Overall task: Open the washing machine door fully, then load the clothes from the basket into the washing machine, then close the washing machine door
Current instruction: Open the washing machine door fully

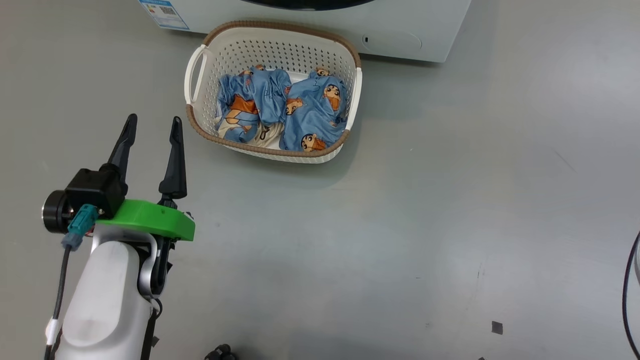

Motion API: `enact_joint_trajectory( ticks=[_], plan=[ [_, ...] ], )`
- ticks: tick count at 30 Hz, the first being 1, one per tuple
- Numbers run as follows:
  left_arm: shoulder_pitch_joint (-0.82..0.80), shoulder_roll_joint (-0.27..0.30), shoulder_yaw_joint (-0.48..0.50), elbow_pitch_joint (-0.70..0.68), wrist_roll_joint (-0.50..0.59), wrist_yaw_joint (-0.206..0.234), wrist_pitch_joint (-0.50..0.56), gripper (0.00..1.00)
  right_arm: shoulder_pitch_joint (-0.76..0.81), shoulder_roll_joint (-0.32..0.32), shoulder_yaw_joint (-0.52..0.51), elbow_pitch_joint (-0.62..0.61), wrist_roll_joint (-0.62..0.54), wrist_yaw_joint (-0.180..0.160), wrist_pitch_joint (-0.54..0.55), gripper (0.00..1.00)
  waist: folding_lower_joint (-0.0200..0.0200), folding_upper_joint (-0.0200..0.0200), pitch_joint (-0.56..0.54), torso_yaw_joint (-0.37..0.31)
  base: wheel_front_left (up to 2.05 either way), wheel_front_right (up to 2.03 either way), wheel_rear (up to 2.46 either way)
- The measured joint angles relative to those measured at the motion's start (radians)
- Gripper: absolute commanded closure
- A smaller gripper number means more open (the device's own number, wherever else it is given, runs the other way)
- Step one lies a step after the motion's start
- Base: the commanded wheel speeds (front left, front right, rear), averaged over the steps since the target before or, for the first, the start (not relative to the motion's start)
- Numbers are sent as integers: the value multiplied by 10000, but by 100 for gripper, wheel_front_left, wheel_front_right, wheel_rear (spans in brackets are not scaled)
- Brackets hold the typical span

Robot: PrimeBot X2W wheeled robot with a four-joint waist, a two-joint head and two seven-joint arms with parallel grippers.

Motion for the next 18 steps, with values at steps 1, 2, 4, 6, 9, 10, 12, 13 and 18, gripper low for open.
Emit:
enact_joint_trajectory(
  ticks=[1, 2, 4, 6, 9, 10, 12, 13, 18],
  plan=[
    [-66, -17, -10, -33, -4, 0, 0, 0, -60, -65, -8, 0, 0, -2, 56, 100, 0, 0, 76, 32, 0, 0, 0],
    [-140, -36, -19, -65, -8, 0, 0, 0, -125, -138, -15, 0, 0, -2, 121, 100, 0, 0, 152, 68, 0, 0, 0],
    [-278, -67, -44, -169, -35, 0, 0, 0, -285, -215, -12, -2, -15, -2, 201, 100, 0, 0, 306, 147, 0, 0, 0],
    [-378, -88, -69, -301, -61, 0, 0, 0, -453, -201, 71, 2, -35, -2, 359, 100, 0, 0, 466, 227, 0, 0, 0],
    [-545, -169, -211, -387, -67, 0, -2, 0, -635, -140, 391, 2, -88, -4, 690, 100, 0, 0, 783, 379, 0, 0, 0],
    [-602, -213, -244, -393, -75, -2, -2, 0, -686, -142, 510, -10, -104, -4, 817, 100, 1, 0, 859, 420, 0, 0, 0],
    [-655, -267, -272, -410, -81, 0, -2, 0, -741, -138, 600, -38, -136, -4, 878, 100, 0, 0, 932, 461, 0, 0, 0],
    [-707, -301, -322, -416, -86, -2, -2, 0, -807, -128, 656, -59, -194, -4, 915, 100, 0, 0, 1001, 504, 0, 0, 0],
    [-958, -345, -591, -435, -128, -2, -2, 0, -1212, -134, 807, -100, -416, -13, 993, 100, 0, 0, 1305, 745, 0, 0, 0]
  ],
)
